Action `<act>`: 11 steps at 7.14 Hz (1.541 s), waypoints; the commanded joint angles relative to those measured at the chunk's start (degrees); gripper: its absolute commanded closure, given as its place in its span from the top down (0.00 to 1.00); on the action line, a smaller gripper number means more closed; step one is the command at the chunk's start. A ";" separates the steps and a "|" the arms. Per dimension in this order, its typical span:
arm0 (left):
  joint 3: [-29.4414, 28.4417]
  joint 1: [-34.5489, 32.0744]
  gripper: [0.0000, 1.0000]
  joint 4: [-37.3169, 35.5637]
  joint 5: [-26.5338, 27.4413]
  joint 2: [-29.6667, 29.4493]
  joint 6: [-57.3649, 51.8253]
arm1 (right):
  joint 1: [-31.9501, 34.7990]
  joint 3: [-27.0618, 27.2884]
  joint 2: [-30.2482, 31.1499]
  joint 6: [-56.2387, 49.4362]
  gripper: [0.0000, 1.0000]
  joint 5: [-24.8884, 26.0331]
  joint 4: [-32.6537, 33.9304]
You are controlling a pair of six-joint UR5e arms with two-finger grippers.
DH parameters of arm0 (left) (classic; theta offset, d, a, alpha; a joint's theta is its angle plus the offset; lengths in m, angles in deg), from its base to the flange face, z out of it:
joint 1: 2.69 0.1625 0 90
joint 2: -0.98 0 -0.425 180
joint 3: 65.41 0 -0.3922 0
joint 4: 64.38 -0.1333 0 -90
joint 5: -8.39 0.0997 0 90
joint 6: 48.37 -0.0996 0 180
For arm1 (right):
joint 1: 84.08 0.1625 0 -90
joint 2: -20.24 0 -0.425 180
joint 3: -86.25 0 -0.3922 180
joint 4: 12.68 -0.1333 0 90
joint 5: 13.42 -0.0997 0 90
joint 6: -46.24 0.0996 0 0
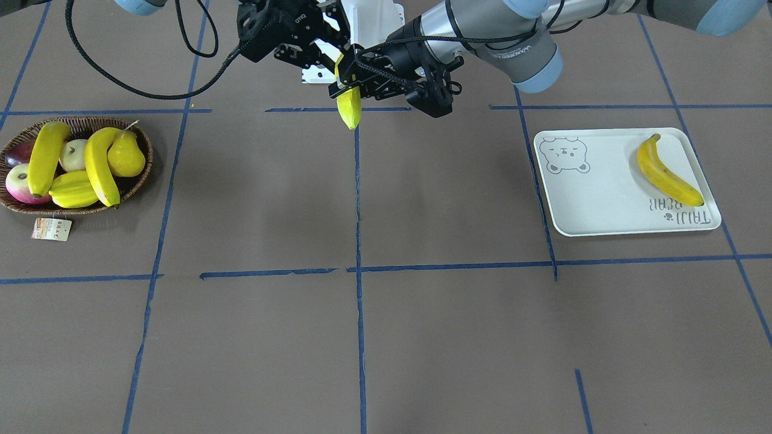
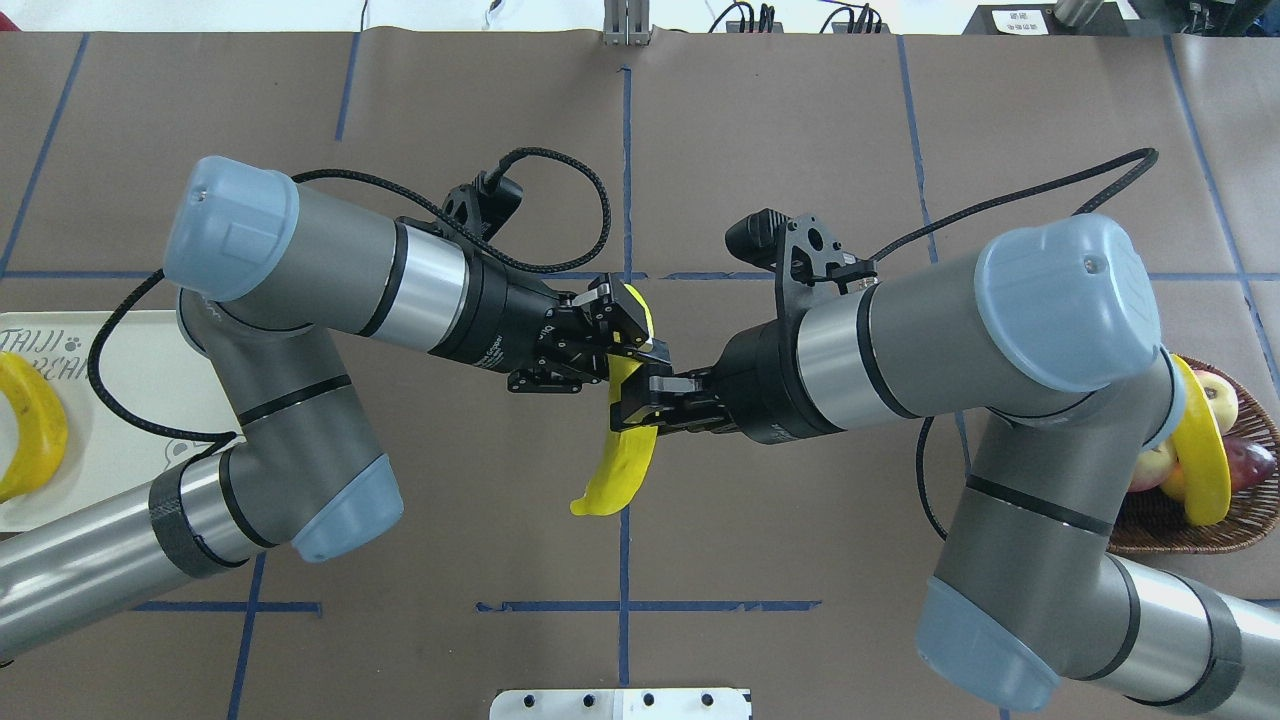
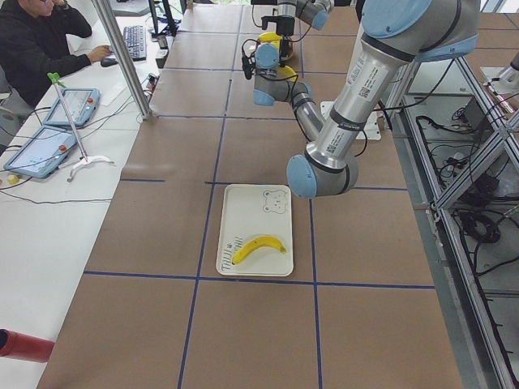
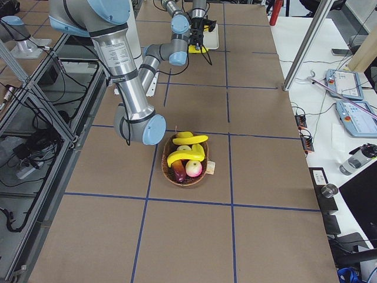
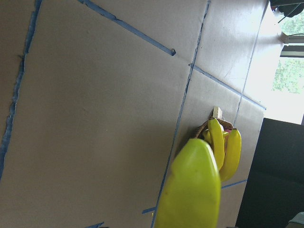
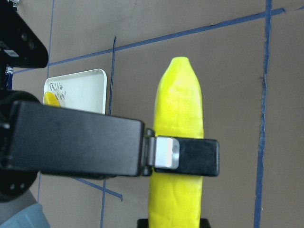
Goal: Transfer all bananas from basket to plate
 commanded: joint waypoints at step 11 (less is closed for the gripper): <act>2.49 -13.99 0.00 -13.75 -2.31 23.27 -21.99 | 1.86 2.67 2.40 4.37 1.00 4.16 0.88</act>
